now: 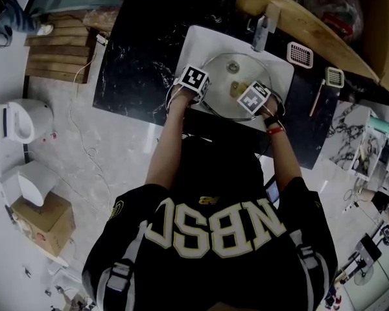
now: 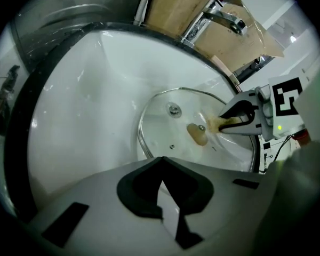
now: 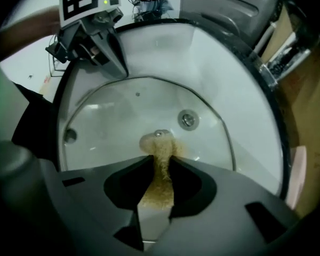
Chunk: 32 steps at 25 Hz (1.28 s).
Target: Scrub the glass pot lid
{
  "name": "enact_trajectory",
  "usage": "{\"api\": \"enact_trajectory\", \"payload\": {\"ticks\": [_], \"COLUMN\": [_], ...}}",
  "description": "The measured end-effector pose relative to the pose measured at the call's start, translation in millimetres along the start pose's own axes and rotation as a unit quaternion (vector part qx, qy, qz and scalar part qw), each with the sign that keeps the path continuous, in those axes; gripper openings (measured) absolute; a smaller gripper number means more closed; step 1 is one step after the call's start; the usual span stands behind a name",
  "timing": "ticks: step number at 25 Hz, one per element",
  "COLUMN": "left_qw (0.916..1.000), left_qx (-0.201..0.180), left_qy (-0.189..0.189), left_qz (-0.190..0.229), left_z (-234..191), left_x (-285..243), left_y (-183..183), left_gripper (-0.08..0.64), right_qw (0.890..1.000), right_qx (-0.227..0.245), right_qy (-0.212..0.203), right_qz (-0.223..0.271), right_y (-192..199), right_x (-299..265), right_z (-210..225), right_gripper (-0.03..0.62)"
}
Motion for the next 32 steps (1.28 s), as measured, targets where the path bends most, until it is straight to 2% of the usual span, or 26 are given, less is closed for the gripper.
{"api": "enact_trajectory", "payload": {"ticks": [3,8,12,16,20,24,28,32], "left_qw": [1.0000,1.0000,1.0000,1.0000,1.0000,1.0000,0.9999,0.9997], "left_qx": [-0.004,-0.004,-0.004,-0.004,-0.005,-0.006,-0.009,-0.018], "left_qy": [-0.004,-0.002,-0.002,-0.003,-0.002,-0.003,-0.005,-0.013], "left_qz": [0.000,-0.001,0.000,0.001,0.002,0.001,0.000,-0.002], "left_z": [0,1,1,1,1,-1,0,0], "left_x": [0,0,1,1,0,1,0,-1], "left_y": [0,1,0,0,-1,0,0,1], "left_gripper": [0.012,0.012,0.012,0.012,0.012,0.012,0.012,0.012], "right_qw": [0.999,0.997,0.995,0.991,0.993,0.994,0.996,0.997], "right_qx": [0.020,0.029,0.020,0.008,-0.015,-0.032,-0.006,-0.003], "right_qy": [-0.033,-0.054,-0.045,-0.027,0.024,0.049,0.050,0.031], "right_qz": [0.004,0.038,0.092,0.128,0.117,0.094,0.073,0.070], "right_y": [-10,-41,-71,-82,-70,-48,-31,-26], "right_x": [1,-9,-25,-38,-42,-34,-23,-17], "right_z": [-26,-51,-44,-15,25,44,31,3], "right_gripper": [0.103,0.104,0.107,0.112,0.110,0.108,0.100,0.092]}}
Point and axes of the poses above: the fingertips, and each gripper's own axes: x backward along the fingers, z to its right, y out of its underside, the point moved 4 cm from there along x, backward along the fingers, and after that the axes turned 11 degrees about -x, right-handed, at the moved point
